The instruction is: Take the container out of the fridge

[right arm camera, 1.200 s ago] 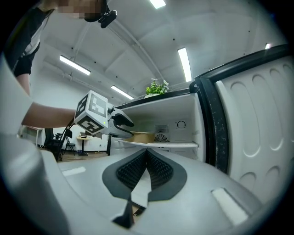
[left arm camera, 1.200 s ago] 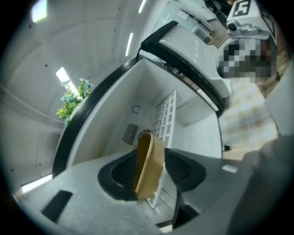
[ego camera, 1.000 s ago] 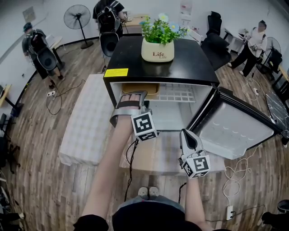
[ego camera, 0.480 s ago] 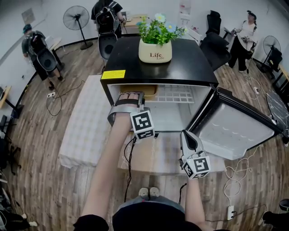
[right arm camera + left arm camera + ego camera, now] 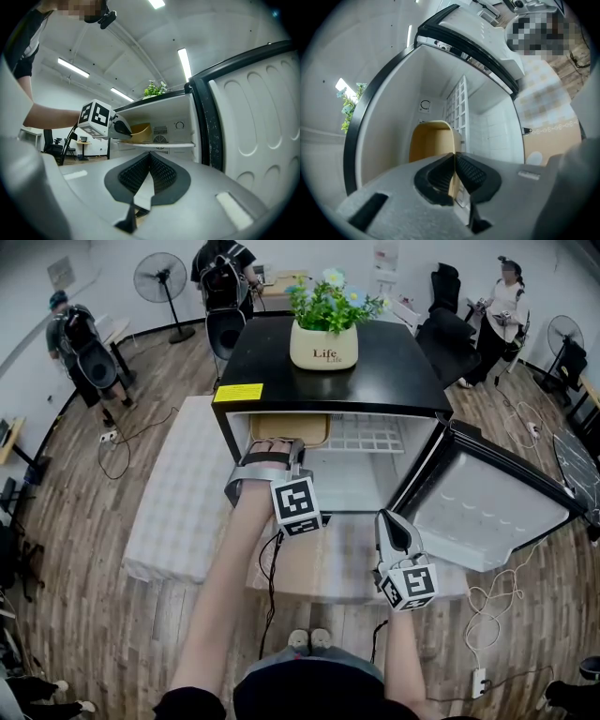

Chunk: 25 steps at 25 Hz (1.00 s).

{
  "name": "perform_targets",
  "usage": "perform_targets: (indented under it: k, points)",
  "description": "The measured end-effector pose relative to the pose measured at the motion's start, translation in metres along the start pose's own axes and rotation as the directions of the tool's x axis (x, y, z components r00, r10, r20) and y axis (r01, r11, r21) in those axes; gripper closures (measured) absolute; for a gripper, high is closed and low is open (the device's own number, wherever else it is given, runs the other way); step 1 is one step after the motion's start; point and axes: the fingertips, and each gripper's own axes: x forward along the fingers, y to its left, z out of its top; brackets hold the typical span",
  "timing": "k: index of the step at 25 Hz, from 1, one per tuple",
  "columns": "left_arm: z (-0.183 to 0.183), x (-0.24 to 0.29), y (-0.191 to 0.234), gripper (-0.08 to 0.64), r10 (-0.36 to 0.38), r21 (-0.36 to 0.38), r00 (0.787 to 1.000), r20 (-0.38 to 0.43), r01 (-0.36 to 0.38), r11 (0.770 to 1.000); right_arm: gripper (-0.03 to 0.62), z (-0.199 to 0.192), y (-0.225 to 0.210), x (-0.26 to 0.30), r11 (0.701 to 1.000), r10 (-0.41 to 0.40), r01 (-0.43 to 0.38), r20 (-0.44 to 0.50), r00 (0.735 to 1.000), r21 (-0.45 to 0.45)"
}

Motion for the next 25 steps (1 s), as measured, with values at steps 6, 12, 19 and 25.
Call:
perform_targets:
  k: [6, 12, 19, 25]
  points:
    - [0.010, -0.019, -0.009, 0.541, -0.005, -0.059, 0.998, 0.060, 0.008, 0.998, 0.588, 0.002, 0.001, -0.007, 1.000, -0.004, 0.004, 0.006, 1.000, 0.001]
    - [0.027, -0.049, -0.026, 0.541, 0.020, -0.175, 0.987, 0.160, 0.008, 0.984, 0.588, 0.007, 0.001, -0.016, 1.000, -0.017, 0.017, 0.014, 1.000, 0.001]
    - [0.044, -0.085, -0.044, 0.541, 0.101, -0.351, 0.956, 0.274, 0.002, 0.936, 0.588, 0.011, -0.001, -0.028, 0.999, -0.048, 0.048, 0.023, 0.999, -0.001]
    - [0.037, -0.115, -0.039, 0.543, 0.256, -0.665, 0.899, 0.356, 0.052, 0.745, 0.588, 0.013, -0.002, -0.037, 0.997, -0.078, 0.078, 0.029, 0.997, -0.006]
